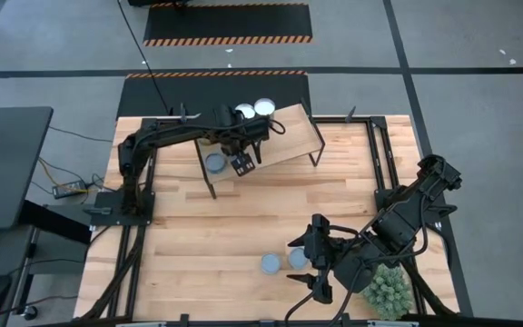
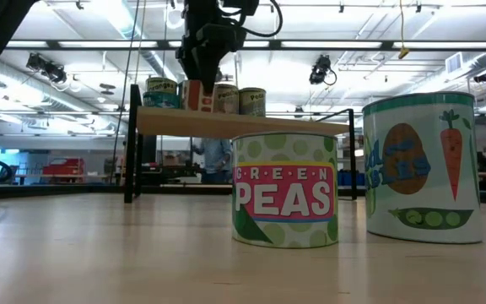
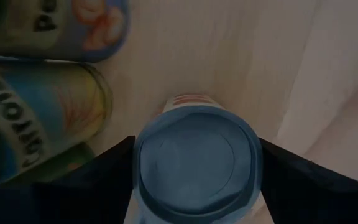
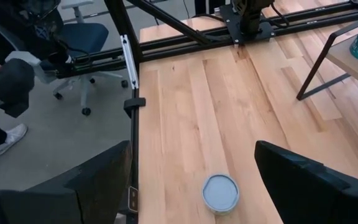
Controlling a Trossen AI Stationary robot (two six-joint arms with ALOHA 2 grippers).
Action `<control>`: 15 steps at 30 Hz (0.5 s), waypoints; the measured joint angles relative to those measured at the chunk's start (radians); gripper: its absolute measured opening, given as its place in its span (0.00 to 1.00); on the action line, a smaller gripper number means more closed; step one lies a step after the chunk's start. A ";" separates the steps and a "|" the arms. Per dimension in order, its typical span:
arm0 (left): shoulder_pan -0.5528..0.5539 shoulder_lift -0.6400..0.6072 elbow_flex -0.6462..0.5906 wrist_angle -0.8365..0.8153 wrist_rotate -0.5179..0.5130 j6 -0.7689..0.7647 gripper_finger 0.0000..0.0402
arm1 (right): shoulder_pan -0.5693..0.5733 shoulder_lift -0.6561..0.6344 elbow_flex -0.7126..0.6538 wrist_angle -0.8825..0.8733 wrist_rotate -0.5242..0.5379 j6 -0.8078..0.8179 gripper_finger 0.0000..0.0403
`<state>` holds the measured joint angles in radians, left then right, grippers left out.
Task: Pick and place cans onto a shelf
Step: Put the canned tomatoes on the shelf
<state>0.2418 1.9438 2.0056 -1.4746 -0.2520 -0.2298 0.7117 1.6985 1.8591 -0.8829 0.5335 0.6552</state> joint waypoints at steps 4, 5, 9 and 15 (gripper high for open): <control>0.005 0.000 0.000 -0.006 0.017 0.015 0.72 | 0.000 0.000 0.000 0.000 0.000 0.000 0.86; 0.007 0.000 0.000 -0.003 0.016 0.019 0.72 | 0.000 0.000 0.000 0.000 0.000 0.000 0.86; 0.008 0.000 0.000 -0.006 0.015 0.040 0.72 | 0.000 0.000 0.000 0.000 0.000 0.000 0.86; 0.009 0.000 0.000 -0.005 0.029 0.066 0.73 | -0.001 0.000 0.000 0.018 0.000 -0.017 0.86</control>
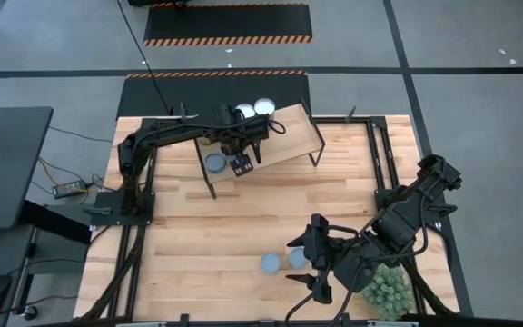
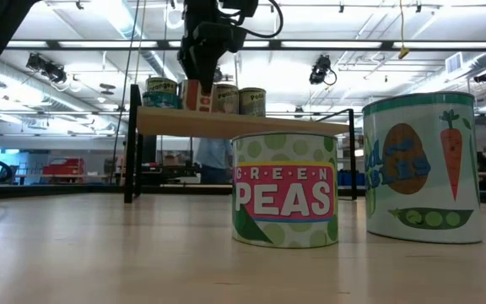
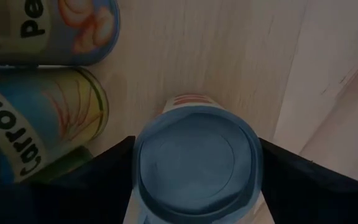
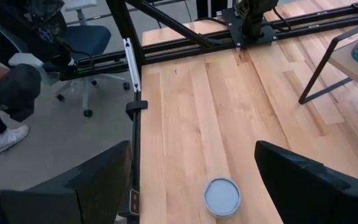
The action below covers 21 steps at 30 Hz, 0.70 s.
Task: Pick and place cans onto a shelf
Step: Put the canned tomatoes on the shelf
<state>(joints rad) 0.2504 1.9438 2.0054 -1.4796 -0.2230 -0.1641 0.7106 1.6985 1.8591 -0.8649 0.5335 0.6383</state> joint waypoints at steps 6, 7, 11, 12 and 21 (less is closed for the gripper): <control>0.000 0.000 0.000 0.000 -0.001 0.038 0.77 | 0.000 0.000 0.000 0.004 0.000 -0.006 0.86; 0.000 0.000 0.000 0.000 -0.001 0.047 0.78 | -0.001 0.000 0.000 0.004 0.000 -0.006 0.86; -0.001 0.000 0.000 0.001 0.000 0.054 0.82 | 0.000 0.000 0.000 0.004 0.000 -0.006 0.86; -0.001 0.000 0.000 0.001 -0.001 0.054 0.84 | 0.000 0.000 0.000 0.004 0.000 -0.006 0.86; -0.007 0.000 0.000 0.002 -0.024 0.041 0.89 | -0.001 0.000 0.000 0.004 0.000 -0.006 0.86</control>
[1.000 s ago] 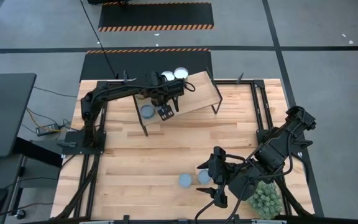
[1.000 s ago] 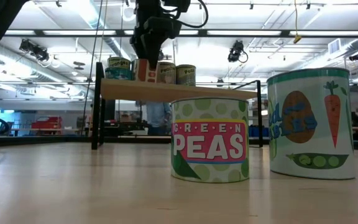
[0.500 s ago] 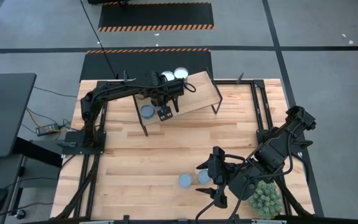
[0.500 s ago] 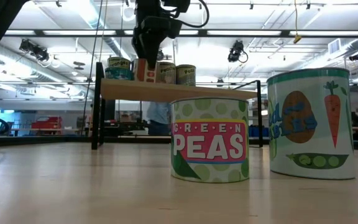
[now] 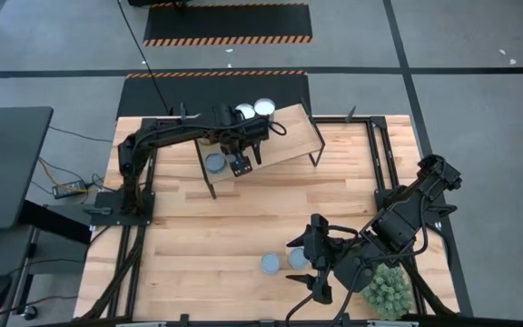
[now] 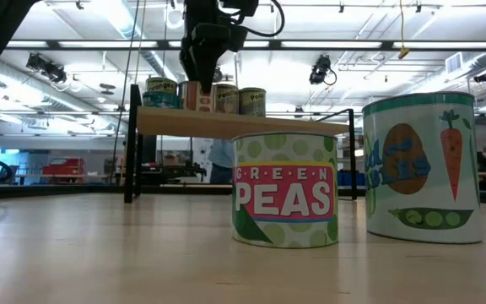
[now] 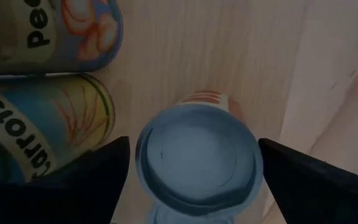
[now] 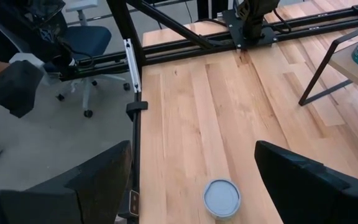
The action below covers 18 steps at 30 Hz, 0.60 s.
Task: Pick and place cans onto a shelf
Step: Put the canned tomatoes on the shelf, then put the canned green peas on the shelf
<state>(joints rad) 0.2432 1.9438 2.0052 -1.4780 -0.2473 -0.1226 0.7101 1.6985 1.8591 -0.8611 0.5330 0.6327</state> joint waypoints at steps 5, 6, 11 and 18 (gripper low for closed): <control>-0.012 0.000 0.000 -0.019 -0.028 0.003 0.89 | 0.000 0.000 0.000 0.000 -0.001 0.000 0.86; -0.013 0.000 0.000 -0.020 -0.029 0.004 0.89 | 0.000 0.000 0.000 0.000 -0.001 0.000 0.86; -0.023 -0.007 0.000 -0.014 -0.035 0.004 0.89 | 0.000 0.000 0.000 0.000 -0.004 0.000 0.86; -0.035 -0.017 0.072 -0.020 -0.073 0.003 0.89 | 0.000 0.000 0.000 0.001 -0.008 -0.006 0.86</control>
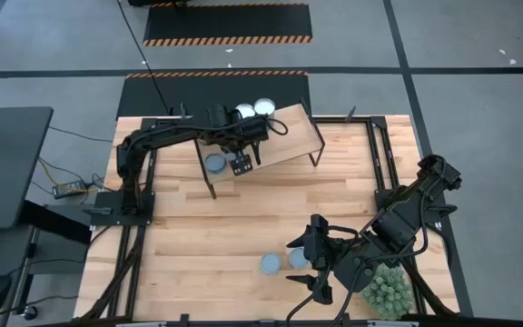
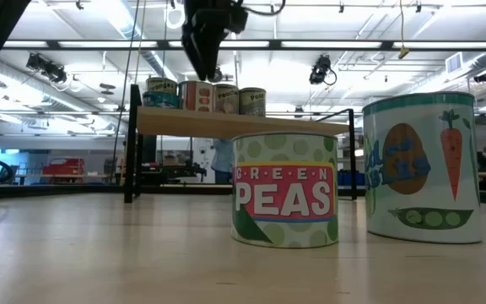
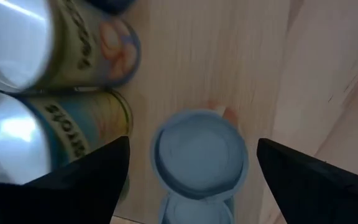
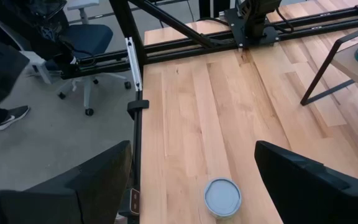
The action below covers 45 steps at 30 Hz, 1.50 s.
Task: Pick and place cans onto a shelf
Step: Put the canned green peas on the shelf
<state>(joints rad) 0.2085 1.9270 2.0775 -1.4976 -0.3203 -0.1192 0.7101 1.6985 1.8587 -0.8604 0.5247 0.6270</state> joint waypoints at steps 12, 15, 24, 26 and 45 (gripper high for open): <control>-0.045 -0.001 0.278 -0.012 0.074 -0.058 0.89 | 0.000 -0.002 0.000 -0.015 -0.003 -0.024 0.86; -0.115 -0.030 0.254 0.006 0.115 -0.078 0.89 | 0.000 -0.012 0.000 -0.046 -0.003 -0.019 0.86; -0.392 -0.045 0.217 0.021 0.062 -0.119 0.89 | 0.010 -0.088 0.000 -0.209 -0.024 0.034 0.86; -0.438 -0.045 0.217 0.047 0.049 -0.150 0.89 | 0.010 -0.096 0.000 -0.238 -0.026 0.033 0.86; -0.724 -0.009 -0.028 0.378 0.028 -0.404 0.89 | 0.072 -0.098 0.000 -0.376 -0.012 0.138 0.86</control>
<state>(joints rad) -0.5152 1.9179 2.0492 -1.1198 -0.2920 -0.5228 0.7818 1.6009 1.8587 -1.2364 0.5130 0.7648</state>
